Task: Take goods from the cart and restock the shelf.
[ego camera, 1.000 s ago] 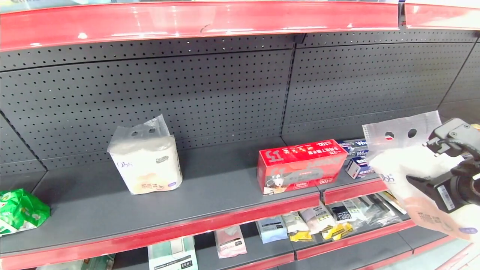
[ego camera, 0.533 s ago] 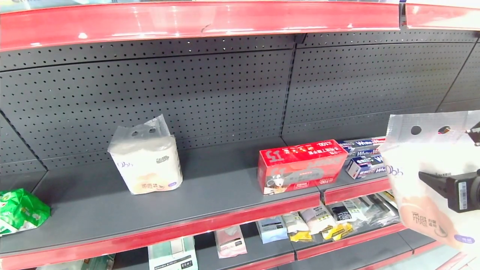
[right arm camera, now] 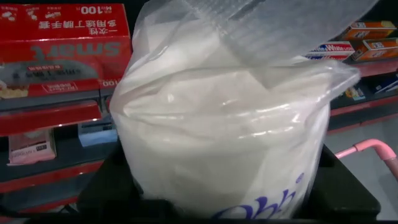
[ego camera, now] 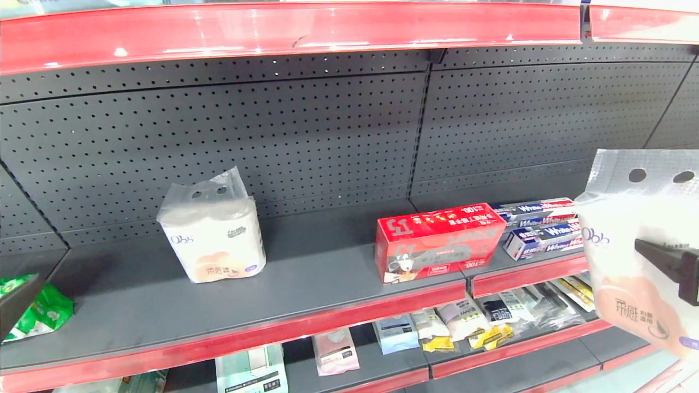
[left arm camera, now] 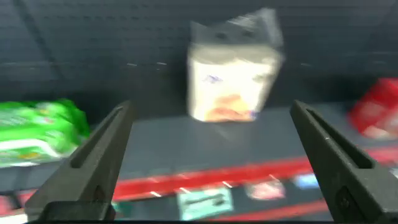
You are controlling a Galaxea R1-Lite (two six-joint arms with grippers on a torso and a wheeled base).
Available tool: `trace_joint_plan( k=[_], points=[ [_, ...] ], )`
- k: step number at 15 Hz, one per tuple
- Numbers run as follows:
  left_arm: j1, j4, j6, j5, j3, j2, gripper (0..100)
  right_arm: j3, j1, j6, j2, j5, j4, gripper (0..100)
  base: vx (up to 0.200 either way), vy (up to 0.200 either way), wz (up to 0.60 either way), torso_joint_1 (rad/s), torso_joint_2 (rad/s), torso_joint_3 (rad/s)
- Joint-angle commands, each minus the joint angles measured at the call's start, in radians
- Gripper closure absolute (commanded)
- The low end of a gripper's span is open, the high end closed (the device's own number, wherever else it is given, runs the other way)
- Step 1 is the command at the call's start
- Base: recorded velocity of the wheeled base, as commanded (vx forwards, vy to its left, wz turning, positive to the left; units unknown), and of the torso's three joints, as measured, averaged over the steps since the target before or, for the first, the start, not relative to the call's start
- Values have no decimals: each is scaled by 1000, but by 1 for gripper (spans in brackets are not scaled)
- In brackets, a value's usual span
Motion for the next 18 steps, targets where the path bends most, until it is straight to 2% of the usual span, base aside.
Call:
trace_joint_plan(
  k=[1,2,3,4,6,8,9,12,13,14,15,16,18],
  points=[
    [161,-118,126,-34,-27,346,0,5,-30,-1,-8,2,-4,100,0,0,0,0,0,0],
    [175,-137,158,-145,-26,392,0,6,-41,-1,-8,0,-4,100,0,0,0,0,0,0],
    [200,-144,209,-241,-27,444,0,8,-50,-5,-10,-1,-4,100,0,0,0,0,0,0],
    [238,-154,279,-313,-27,509,0,6,-56,-8,-8,-1,-2,100,0,0,0,0,0,0],
    [382,-258,468,-536,-34,700,0,9,-66,-10,-8,-3,7,100,0,0,0,0,0,0],
    [436,-329,592,-643,-61,832,0,25,-81,-25,-8,-3,7,100,0,0,0,0,0,0],
    [447,-330,631,-704,-115,912,0,37,-101,-36,-6,-3,7,100,0,0,0,0,0,0],
    [447,-333,641,-784,-221,1049,0,52,-115,-56,-5,-3,7,100,0,0,0,0,0,0],
    [439,-335,686,-856,-285,1131,0,58,-115,-57,-3,-4,7,100,0,0,0,0,0,0],
    [434,-333,701,-884,-302,1153,0,62,-115,-57,-3,-9,7,100,0,0,0,0,0,0],
    [421,-333,712,-944,-327,1190,0,68,-115,-59,-3,-20,7,100,0,0,0,0,0,0],
    [418,-333,713,-1002,-343,1223,0,77,-115,-62,-2,-24,7,100,0,0,0,0,0,0],
    [396,-335,715,-1063,-396,1269,0,86,-115,-74,-5,-24,7,100,0,0,0,0,0,0]
  ],
)
